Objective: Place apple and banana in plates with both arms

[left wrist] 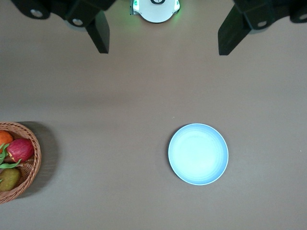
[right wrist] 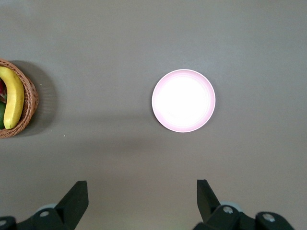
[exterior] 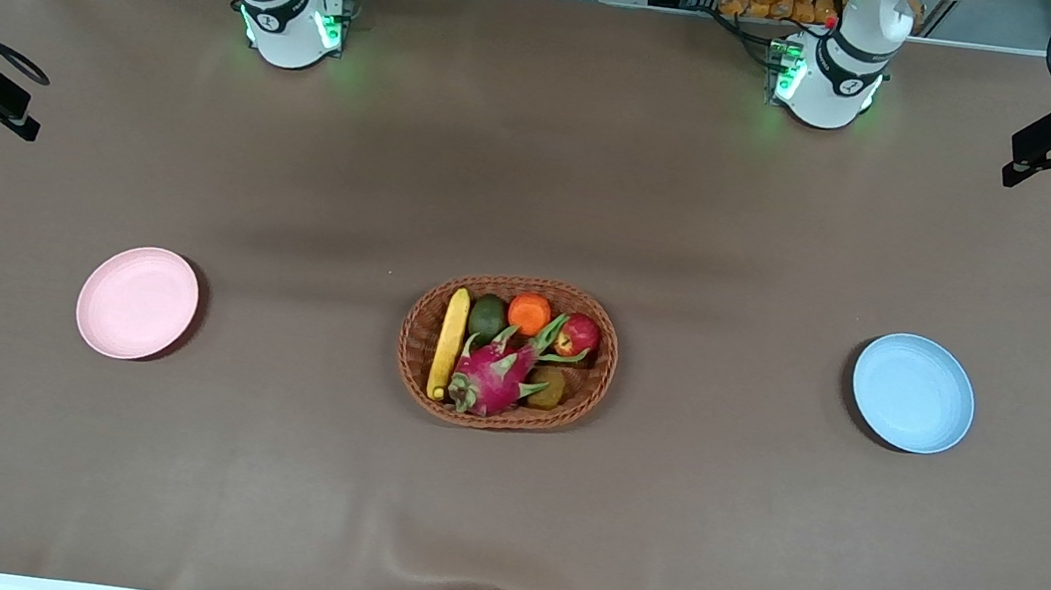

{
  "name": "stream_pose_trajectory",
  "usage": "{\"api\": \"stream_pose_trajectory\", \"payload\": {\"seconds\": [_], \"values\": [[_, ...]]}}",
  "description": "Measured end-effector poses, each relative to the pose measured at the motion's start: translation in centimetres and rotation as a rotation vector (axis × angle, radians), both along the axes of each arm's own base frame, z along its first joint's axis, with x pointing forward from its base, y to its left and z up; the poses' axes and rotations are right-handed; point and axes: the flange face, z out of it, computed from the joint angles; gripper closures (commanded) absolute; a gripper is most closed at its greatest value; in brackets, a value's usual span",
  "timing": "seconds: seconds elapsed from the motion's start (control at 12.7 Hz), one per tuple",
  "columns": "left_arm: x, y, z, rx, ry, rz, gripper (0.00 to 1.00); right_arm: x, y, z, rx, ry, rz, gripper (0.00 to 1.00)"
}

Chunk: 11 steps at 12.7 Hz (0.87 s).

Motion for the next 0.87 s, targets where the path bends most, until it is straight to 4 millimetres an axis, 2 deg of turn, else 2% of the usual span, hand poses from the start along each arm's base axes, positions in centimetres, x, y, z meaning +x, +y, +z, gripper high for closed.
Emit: {"api": "stream_pose_trajectory", "payload": {"seconds": [0.55,0.87], "values": [[0.2,0.2,0.3,-0.001,-0.007,0.003,0.00,-0.1,0.2,0.0,0.000,0.006,0.005,0.00],[1.0,0.1,-0.7,-0.002,0.009,0.006,0.00,-0.3,0.3,-0.1,0.002,0.025,0.007,0.00]]}}
